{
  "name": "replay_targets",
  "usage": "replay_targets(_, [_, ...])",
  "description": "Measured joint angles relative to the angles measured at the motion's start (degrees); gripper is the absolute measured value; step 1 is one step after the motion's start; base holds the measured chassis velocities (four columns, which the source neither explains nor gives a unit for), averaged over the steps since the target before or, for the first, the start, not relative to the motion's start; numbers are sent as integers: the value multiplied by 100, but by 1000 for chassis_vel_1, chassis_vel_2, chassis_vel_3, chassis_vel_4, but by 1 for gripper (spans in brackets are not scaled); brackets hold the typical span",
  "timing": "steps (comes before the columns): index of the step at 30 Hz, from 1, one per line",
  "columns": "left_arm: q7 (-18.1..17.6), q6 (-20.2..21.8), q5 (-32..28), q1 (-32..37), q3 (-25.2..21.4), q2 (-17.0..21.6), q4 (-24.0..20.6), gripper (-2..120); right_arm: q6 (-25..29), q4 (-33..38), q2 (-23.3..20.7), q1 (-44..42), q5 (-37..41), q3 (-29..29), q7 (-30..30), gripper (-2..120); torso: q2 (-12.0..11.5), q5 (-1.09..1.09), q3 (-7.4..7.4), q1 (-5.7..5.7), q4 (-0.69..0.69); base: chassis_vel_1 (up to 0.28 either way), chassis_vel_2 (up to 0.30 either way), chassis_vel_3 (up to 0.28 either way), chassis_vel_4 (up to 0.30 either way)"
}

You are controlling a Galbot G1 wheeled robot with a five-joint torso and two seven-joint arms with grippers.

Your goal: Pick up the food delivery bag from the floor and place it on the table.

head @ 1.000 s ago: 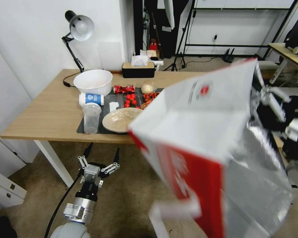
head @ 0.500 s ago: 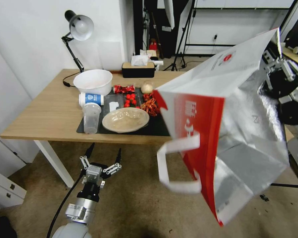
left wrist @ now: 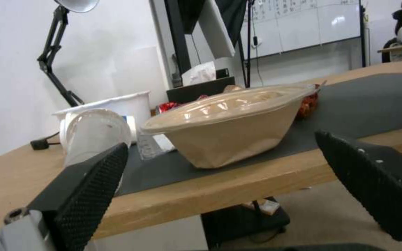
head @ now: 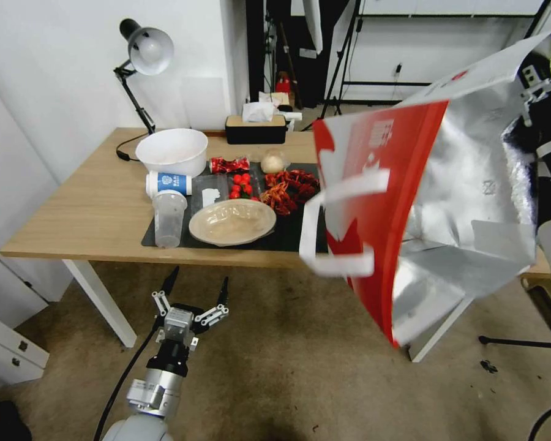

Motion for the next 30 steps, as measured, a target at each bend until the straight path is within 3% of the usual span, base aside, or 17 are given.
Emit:
replay_targets(15, [3,-92,105,120,-8,-108,-91,100,-15,-702,119,484,172,-248,255,0,-2,0,-2,-1,0,0,0,0,0])
replay_targets(30, [-5,-111,188,191,-16,-148,-174,100,98,-1602,132,1069,145,-1027,92,0,-4,-1,-2,-2,0,0,0,0,0])
